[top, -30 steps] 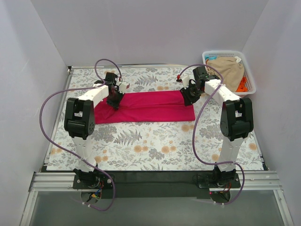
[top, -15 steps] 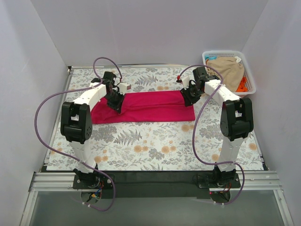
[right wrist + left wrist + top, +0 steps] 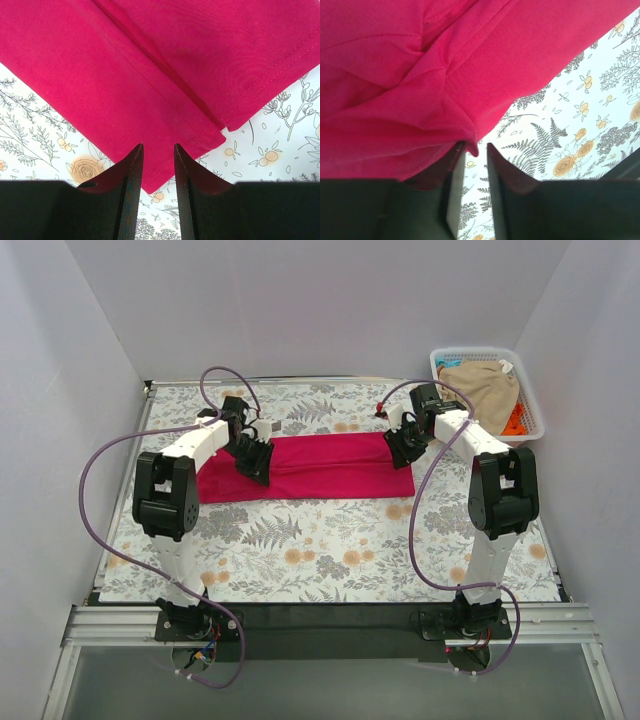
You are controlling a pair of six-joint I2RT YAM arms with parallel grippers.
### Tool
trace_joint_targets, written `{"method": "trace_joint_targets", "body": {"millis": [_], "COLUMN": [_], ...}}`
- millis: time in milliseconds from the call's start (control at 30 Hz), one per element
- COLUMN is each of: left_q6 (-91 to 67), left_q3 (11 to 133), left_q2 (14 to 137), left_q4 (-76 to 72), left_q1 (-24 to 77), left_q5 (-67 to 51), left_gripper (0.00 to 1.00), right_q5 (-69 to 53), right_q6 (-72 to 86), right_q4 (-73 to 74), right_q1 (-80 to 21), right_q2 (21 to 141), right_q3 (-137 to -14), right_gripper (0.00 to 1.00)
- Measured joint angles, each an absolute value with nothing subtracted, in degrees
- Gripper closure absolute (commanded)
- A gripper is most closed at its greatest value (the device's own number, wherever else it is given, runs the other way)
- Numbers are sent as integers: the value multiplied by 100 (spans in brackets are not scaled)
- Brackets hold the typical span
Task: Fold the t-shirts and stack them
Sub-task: Fold the tshirt
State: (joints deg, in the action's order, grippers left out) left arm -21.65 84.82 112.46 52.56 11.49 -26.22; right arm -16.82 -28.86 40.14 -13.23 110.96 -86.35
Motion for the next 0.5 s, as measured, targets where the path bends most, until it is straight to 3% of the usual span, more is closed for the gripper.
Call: {"method": "trace_joint_targets", "body": {"millis": [500], "left_q6": [-2794], "left_q3": [8473], "left_q2": [10667], "left_q4": [4864], "left_q1": [565], "left_q5": [-2484], "left_gripper": [80], "right_q5": [-1881], "right_q6": [-2869], "right_q4": [4029], "right_q1": [-1393], "right_q2": [11321], "right_q3": [-9013], "right_gripper": [69]}}
